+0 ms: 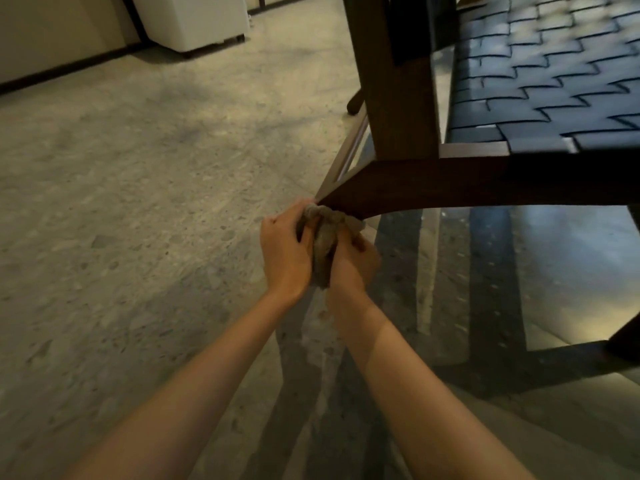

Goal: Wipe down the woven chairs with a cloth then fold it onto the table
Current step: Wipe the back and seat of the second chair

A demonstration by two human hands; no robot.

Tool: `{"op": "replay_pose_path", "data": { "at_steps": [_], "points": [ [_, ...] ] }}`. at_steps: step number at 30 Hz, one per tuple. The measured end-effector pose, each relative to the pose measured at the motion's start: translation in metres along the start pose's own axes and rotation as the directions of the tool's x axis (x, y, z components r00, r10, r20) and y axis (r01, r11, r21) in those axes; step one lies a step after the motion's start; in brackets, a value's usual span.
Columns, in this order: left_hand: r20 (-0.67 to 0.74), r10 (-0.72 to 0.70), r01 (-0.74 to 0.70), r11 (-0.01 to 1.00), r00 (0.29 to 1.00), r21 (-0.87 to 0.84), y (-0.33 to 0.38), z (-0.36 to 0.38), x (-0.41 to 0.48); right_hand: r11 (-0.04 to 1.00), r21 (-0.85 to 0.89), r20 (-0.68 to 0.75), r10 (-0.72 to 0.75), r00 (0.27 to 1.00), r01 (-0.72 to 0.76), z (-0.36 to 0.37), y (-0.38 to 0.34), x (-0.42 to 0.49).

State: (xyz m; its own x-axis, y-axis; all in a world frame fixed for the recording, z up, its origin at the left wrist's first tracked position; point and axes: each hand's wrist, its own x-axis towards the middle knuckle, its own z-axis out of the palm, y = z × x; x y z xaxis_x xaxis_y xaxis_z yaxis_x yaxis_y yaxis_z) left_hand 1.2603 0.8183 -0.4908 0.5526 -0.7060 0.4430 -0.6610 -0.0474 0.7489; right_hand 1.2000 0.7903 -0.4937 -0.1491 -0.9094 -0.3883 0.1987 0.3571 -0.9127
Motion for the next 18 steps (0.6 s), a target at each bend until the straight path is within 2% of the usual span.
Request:
{"op": "replay_pose_path", "data": {
  "at_steps": [3,8,13,16,18],
  "points": [
    [-0.080,-0.046,0.047,0.999,0.996,0.010,0.021,-0.002,-0.010,0.999,0.044,0.080,-0.036,0.996,0.032,-0.018,-0.013,-0.010],
    [-0.009,-0.014,0.013,0.997,1.000,-0.072,0.043,-0.014,-0.006,0.992,-0.056,0.318,-0.094,0.943,0.117,-0.047,-0.041,-0.007],
    [0.036,-0.042,0.040,0.998,0.998,0.051,0.053,-0.020,-0.002,0.948,-0.170,0.557,-0.133,0.820,0.269,-0.065,-0.071,0.006],
    [0.125,-0.127,0.106,0.981,0.984,0.162,0.064,-0.027,0.009,0.897,-0.292,0.683,-0.048,0.729,0.333,-0.066,-0.088,0.014],
    [0.216,-0.202,0.150,0.961,0.955,0.231,0.080,-0.036,0.019,0.854,-0.375,0.720,0.022,0.694,0.361,-0.065,-0.104,0.018]
  ]
}}
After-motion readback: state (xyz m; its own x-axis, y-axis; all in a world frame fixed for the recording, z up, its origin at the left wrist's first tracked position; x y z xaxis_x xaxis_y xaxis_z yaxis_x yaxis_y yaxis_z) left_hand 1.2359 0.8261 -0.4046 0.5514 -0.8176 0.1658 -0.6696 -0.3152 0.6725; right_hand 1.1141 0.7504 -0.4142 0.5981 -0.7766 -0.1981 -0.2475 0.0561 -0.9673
